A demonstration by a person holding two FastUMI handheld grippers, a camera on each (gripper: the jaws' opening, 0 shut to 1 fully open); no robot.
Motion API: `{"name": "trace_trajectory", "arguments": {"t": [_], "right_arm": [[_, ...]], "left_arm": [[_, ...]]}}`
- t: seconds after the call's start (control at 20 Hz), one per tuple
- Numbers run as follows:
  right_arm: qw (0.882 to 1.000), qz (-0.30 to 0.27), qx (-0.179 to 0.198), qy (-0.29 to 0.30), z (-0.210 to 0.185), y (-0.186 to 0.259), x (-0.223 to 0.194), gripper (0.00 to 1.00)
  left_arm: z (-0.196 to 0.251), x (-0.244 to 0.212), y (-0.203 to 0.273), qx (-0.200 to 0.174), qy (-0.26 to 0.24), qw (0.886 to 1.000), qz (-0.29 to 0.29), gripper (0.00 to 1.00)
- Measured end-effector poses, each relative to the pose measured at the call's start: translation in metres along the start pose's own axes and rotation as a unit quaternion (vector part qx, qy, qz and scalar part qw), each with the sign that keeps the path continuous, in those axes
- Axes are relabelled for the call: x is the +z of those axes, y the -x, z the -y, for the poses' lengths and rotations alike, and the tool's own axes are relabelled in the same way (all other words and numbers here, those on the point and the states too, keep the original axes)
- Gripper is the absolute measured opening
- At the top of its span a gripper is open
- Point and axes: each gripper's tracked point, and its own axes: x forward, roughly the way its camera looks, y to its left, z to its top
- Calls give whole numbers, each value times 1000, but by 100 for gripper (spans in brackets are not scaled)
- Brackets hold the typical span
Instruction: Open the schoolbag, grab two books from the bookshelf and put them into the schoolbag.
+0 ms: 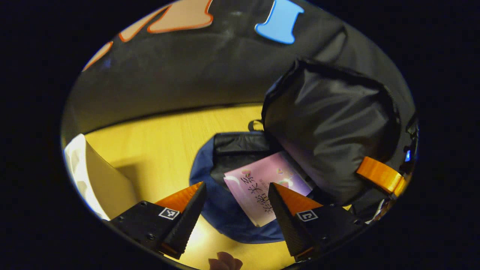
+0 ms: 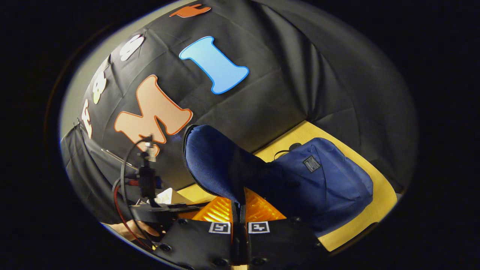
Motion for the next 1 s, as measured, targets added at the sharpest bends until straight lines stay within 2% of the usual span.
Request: {"name": "trace_trajectory", "arguments": {"t": [0.2, 0.3, 0.45, 0.6, 0.7, 1.0], "right_arm": [[1000, 1, -4, 1, 0, 0, -1, 3], [1000, 1, -5, 3, 1, 0, -1, 5], [1000, 1, -7, 4, 1, 0, -1, 2], [1000, 1, -11, 2, 1, 0, -1, 2], [1000, 2, -14, 1, 2, 0, -1, 5], [1000, 0, -23, 6, 2, 0, -2, 2]], "left_arm": [[-40, 38, 73, 47, -76, 992, 90, 97], [-53, 44, 106, 58, -94, 987, 118, 99], [-90, 48, 157, 91, -99, 979, 152, 96], [-125, 44, 208, 117, -80, 972, 187, 97], [-154, 37, 242, 146, -59, 966, 206, 98], [-249, 12, 327, 238, -5, 945, 225, 100]]}}
